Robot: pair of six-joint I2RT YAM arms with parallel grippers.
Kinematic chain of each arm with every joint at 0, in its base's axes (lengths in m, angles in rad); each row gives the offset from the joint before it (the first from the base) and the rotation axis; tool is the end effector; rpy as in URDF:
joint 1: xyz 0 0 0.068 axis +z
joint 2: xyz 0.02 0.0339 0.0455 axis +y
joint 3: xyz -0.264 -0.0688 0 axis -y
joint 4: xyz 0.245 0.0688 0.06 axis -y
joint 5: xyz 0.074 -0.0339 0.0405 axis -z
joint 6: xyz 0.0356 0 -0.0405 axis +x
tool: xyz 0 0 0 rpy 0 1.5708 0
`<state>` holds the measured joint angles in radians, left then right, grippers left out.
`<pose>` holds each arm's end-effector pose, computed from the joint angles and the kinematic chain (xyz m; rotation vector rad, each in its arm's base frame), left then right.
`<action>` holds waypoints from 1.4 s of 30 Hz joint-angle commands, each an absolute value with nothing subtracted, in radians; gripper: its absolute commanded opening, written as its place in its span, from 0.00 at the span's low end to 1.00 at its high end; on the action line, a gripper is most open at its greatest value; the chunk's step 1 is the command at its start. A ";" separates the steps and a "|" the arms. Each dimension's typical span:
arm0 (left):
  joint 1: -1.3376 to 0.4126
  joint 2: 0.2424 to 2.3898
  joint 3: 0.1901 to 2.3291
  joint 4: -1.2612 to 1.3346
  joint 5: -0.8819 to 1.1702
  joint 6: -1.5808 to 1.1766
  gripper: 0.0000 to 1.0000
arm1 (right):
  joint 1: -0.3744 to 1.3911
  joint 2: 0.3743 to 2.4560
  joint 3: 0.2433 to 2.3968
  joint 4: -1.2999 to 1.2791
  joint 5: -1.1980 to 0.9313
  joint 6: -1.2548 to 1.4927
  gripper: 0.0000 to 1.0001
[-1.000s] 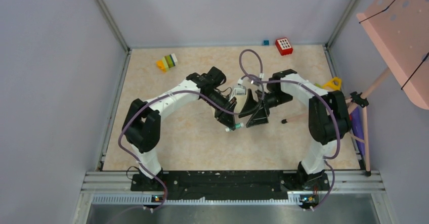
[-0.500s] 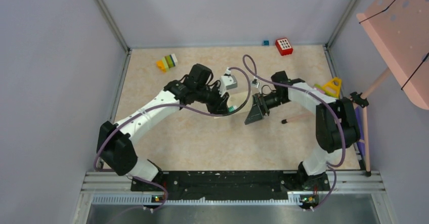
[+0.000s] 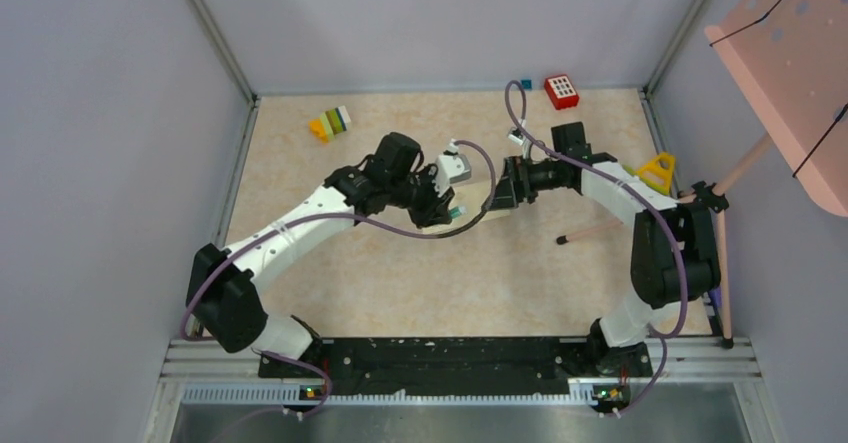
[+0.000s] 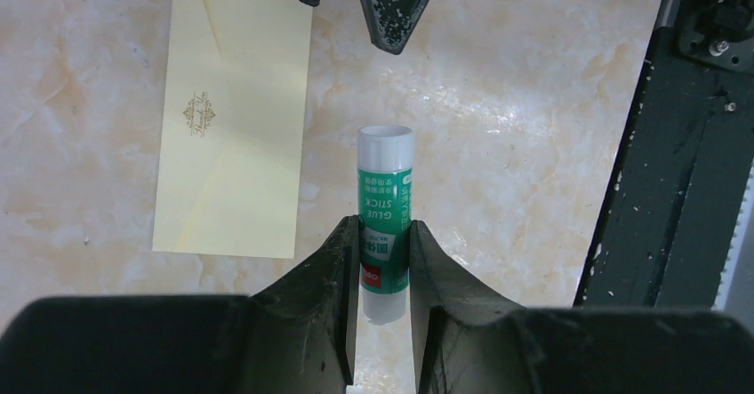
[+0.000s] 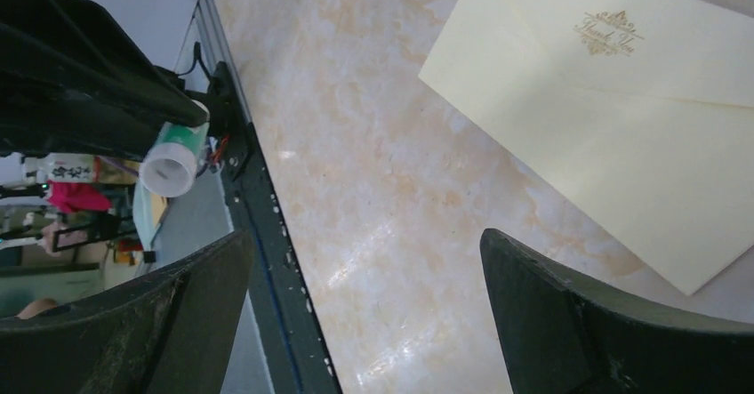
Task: Place the letter into the envelope and seal it
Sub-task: Screw the solid glue.
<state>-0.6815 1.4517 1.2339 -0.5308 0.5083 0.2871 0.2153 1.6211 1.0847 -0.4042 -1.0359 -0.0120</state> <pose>0.2359 -0.2137 0.3097 1.3104 1.9275 -0.7877 0.3147 0.1002 0.2291 -0.6807 2.2217 1.3707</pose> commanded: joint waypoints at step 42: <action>-0.864 1.537 1.213 -0.470 0.219 0.372 0.00 | 0.323 1.670 0.961 -0.059 -1.228 0.384 0.42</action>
<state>-0.8593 1.5448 1.2057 -0.5163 0.2337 0.3870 0.3061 1.6752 0.9600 -0.0883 -1.2140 0.3950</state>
